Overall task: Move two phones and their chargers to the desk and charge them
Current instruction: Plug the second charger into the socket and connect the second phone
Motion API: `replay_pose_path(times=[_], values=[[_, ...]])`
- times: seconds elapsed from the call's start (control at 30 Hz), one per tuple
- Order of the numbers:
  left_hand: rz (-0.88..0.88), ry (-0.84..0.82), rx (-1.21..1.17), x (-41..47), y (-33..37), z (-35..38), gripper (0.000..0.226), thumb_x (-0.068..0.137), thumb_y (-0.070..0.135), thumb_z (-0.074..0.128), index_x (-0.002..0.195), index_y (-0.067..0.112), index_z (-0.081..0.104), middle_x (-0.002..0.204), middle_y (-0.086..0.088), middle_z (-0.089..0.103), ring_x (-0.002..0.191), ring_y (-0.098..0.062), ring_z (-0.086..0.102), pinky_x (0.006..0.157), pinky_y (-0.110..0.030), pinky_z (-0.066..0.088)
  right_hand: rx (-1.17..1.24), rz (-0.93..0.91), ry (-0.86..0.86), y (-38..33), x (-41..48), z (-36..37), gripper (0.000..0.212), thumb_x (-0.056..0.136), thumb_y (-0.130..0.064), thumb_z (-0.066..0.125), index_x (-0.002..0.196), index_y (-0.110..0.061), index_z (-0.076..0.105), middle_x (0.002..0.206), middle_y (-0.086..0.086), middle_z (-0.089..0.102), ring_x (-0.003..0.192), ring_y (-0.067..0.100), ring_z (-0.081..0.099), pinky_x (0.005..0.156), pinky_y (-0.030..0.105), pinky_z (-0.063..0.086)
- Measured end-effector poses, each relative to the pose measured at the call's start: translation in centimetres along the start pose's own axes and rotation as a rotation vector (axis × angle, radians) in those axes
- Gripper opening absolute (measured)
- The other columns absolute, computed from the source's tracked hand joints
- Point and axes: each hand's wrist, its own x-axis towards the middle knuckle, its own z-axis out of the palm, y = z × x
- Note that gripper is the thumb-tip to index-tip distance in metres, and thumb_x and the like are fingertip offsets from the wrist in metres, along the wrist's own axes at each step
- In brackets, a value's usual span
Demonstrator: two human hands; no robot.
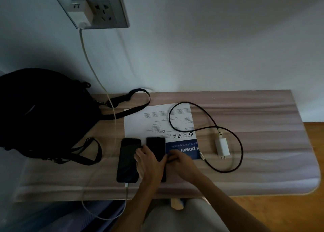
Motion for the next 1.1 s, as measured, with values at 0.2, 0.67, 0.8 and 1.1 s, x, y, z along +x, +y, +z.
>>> replay_pose_path(times=[0.2,0.67,0.8,1.1], values=[[0.115,0.04,0.037,-0.6,1.7,-0.1,0.086,0.086,0.062,0.061,0.149,0.012,0.031,0.139,-0.017,0.039,0.123,-0.029,0.04,0.102,-0.036,0.038,0.062,-0.017,0.169,0.9,-0.6,-4.0,0.042,0.096,-0.006,0.055,0.137,-0.011,0.049,0.115,0.003,0.062,0.102,0.017,0.062,0.088,0.033,0.054],[0.558,0.047,-0.224,-3.6,10.8,0.3,0.031,0.094,0.03,0.066,0.121,0.014,0.066,0.116,-0.008,0.059,0.109,-0.024,0.055,0.08,-0.038,0.055,-0.364,0.205,0.617,8.2,-2.2,-12.1,0.053,0.084,-0.04,0.073,0.119,-0.005,0.056,0.119,0.015,0.052,0.105,0.027,0.051,0.088,0.034,0.048],[0.638,0.044,-0.261,-4.1,11.6,0.0,0.03,0.091,0.013,0.065,0.122,0.012,0.065,0.123,-0.008,0.057,0.117,-0.024,0.053,0.081,-0.039,0.057,-0.197,0.119,0.59,8.1,-3.0,-13.2,0.041,0.08,-0.027,0.077,0.111,-0.008,0.056,0.111,0.011,0.058,0.091,0.022,0.06,0.072,0.031,0.051],[0.816,0.174,-0.479,-5.9,13.3,-3.6,0.061,0.083,0.024,0.078,0.139,0.012,0.057,0.138,-0.009,0.055,0.128,-0.021,0.046,0.101,-0.03,0.044,0.041,-0.344,0.613,1.6,-6.8,-16.8,0.027,0.081,-0.032,0.077,0.09,-0.038,0.053,0.082,-0.019,0.062,0.076,-0.004,0.063,0.058,0.015,0.054]])
